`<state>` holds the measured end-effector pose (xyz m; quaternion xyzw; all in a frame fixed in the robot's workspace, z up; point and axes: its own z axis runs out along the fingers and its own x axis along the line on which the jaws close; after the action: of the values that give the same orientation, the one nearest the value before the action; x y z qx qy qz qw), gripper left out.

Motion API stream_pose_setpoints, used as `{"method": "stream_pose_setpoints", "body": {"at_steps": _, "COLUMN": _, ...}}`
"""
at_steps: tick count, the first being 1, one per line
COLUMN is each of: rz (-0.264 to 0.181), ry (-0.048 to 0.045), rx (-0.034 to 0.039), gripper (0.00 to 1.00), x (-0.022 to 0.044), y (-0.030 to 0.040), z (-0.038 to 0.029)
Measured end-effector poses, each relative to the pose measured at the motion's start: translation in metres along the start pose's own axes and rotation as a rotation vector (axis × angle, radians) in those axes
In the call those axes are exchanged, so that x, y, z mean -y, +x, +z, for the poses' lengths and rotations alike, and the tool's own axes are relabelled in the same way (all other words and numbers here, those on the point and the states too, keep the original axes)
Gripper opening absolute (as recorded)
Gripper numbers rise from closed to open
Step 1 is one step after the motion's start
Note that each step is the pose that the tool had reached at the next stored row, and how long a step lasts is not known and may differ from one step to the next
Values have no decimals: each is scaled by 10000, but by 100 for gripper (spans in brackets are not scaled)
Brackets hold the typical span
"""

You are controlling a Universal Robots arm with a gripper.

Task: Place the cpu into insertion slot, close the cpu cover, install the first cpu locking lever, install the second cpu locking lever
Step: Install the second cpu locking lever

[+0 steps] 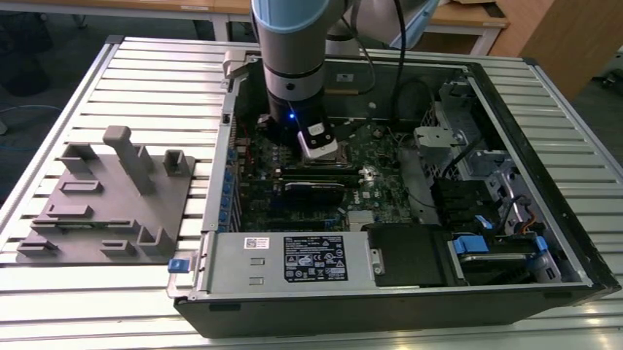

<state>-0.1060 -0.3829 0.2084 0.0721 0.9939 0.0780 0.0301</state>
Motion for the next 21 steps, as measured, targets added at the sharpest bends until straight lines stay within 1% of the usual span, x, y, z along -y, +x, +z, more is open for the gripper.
{"method": "stream_pose_setpoints", "body": {"at_steps": 3, "rz": 10, "ry": 71, "rx": 13, "gripper": 10, "x": -58, "y": -12, "z": 12}}
{"method": "stream_pose_setpoints", "body": {"at_steps": 8, "rz": 5, "ry": 347, "rx": 54, "gripper": 10, "x": -121, "y": -72, "z": 25}}
{"method": "stream_pose_setpoints", "body": {"at_steps": 10, "rz": 2, "ry": 431, "rx": 67, "gripper": 10, "x": -144, "y": -105, "z": 32}}
{"method": "stream_pose_setpoints", "body": {"at_steps": 12, "rz": -2, "ry": 493, "rx": 75, "gripper": 10, "x": -168, "y": -145, "z": 38}}
{"method": "stream_pose_setpoints", "body": {"at_steps": 21, "rz": -16, "ry": 709, "rx": 105, "gripper": 10, "x": -271, "y": -328, "z": 69}}
